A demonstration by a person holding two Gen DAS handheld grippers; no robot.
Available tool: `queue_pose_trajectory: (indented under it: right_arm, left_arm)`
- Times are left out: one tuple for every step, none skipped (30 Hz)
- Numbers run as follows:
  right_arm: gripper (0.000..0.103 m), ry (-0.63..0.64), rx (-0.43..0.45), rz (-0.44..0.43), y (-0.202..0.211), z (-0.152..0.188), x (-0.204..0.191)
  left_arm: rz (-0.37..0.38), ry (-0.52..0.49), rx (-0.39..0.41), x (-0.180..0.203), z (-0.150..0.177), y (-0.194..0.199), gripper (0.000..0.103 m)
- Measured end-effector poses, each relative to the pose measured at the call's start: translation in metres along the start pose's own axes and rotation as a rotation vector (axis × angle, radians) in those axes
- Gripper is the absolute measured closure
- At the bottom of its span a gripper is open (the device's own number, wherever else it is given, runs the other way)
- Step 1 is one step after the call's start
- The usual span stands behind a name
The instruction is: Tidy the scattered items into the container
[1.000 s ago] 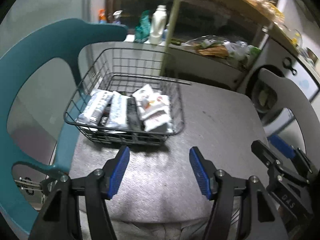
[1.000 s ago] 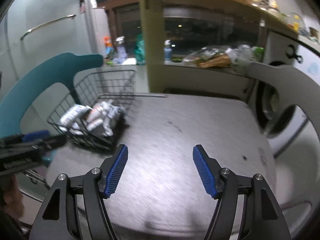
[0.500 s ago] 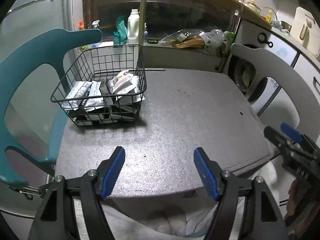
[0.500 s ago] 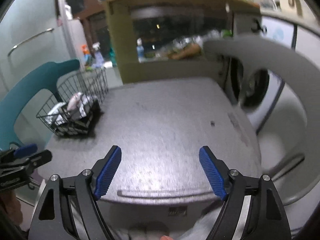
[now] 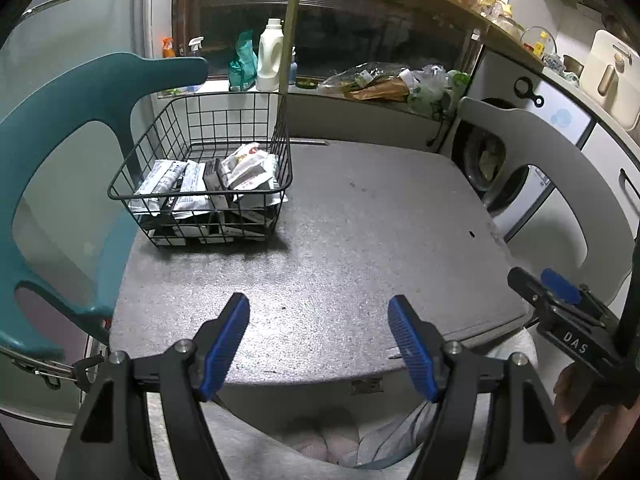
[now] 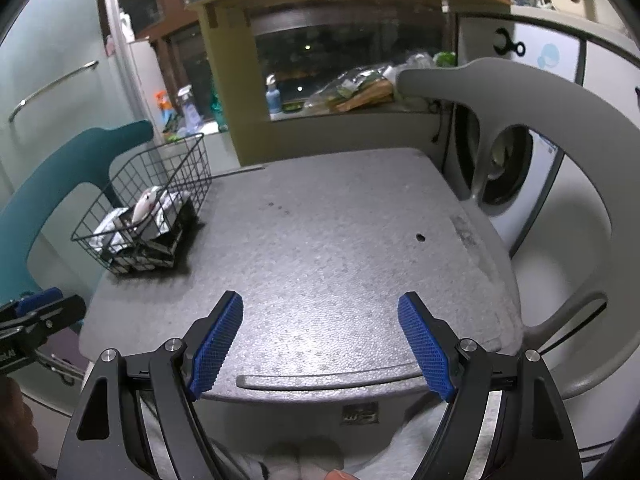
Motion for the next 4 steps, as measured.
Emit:
queue_pose_trajectory:
  right_arm:
    - [0.023, 0.003, 0.0, -0.002, 0.0001, 0.0001, -0.0006]
    - [0.023, 0.003, -0.002, -0.005, 0.0, 0.0005, -0.0014]
    - [0.023, 0.003, -0.003, -0.006, 0.0, 0.0006, -0.0013]
    - [0.023, 0.003, -0.003, -0.006, 0.0, 0.0006, -0.0013]
  left_arm:
    - [-0.002, -0.002, -0.003, 0.0005, 0.0007, -0.0006, 0.028]
    - [-0.003, -0.002, -0.003, 0.0014, 0.0021, -0.0013, 0.028]
    - [-0.004, -0.002, -0.004, 0.0019, 0.0025, -0.0017, 0.028]
    - [-0.006, -0.004, -0.005, 0.0025, 0.0028, -0.002, 0.028]
Point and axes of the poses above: each gripper's, at about its wrist camera, not at the fingertips, and y roughly against the way its jaws point, x to its right, z to its underside, the point moved 10 cm from there along -y, roughly the way its jaws point, and after that the axes turned 3 degrees about -x, right-handed, at the moved point
